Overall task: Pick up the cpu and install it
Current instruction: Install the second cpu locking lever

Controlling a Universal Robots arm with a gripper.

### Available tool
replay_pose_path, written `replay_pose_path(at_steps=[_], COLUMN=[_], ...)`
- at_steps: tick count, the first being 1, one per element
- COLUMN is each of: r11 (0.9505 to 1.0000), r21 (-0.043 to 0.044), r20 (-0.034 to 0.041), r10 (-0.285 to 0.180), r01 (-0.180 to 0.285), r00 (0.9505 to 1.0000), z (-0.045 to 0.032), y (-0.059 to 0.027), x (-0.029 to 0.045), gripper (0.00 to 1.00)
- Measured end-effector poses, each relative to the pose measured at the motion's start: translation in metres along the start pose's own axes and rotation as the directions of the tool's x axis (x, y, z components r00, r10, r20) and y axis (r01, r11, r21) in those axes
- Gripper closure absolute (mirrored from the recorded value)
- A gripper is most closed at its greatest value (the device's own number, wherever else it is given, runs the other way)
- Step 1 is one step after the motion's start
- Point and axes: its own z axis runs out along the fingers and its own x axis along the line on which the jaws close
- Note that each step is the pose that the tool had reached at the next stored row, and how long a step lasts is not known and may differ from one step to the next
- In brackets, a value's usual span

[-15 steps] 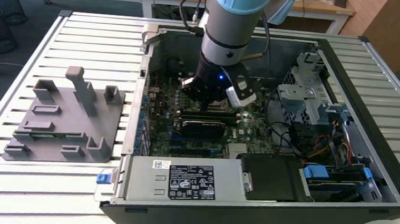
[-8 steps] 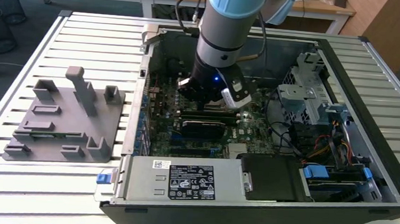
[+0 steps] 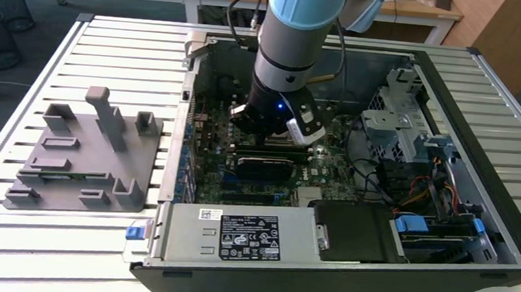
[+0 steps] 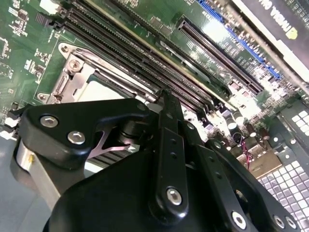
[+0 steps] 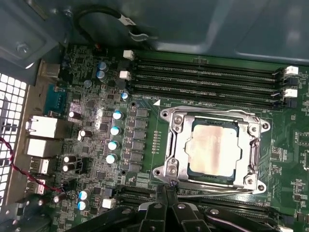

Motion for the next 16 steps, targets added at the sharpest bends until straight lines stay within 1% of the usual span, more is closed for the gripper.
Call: replay_pose_path(at_steps=[3, 7, 13, 15, 16], r11=[1.0000, 1.0000, 0.9999, 0.9998, 0.9997], r21=[-0.0011, -0.0056, -0.0160, -0.0212, -0.0251], r20=[0.0000, 0.0005, 0.0015, 0.0021, 0.0024], r10=[0.000, 0.000, -0.001, -0.002, -0.002], r01=[0.000, 0.000, 0.001, 0.002, 0.002], r00=[1.0000, 1.0000, 1.0000, 1.0000, 1.0000], z=[0.0004, 0.0013, 0.0056, 0.0081, 0.0090], y=[-0.0024, -0.0042, -0.0046, -0.0049, -0.0051], x=[0.0005, 0.0010, 0.0042, 0.0041, 0.0041], gripper=[0.89, 0.89, 0.89, 0.89, 0.89])
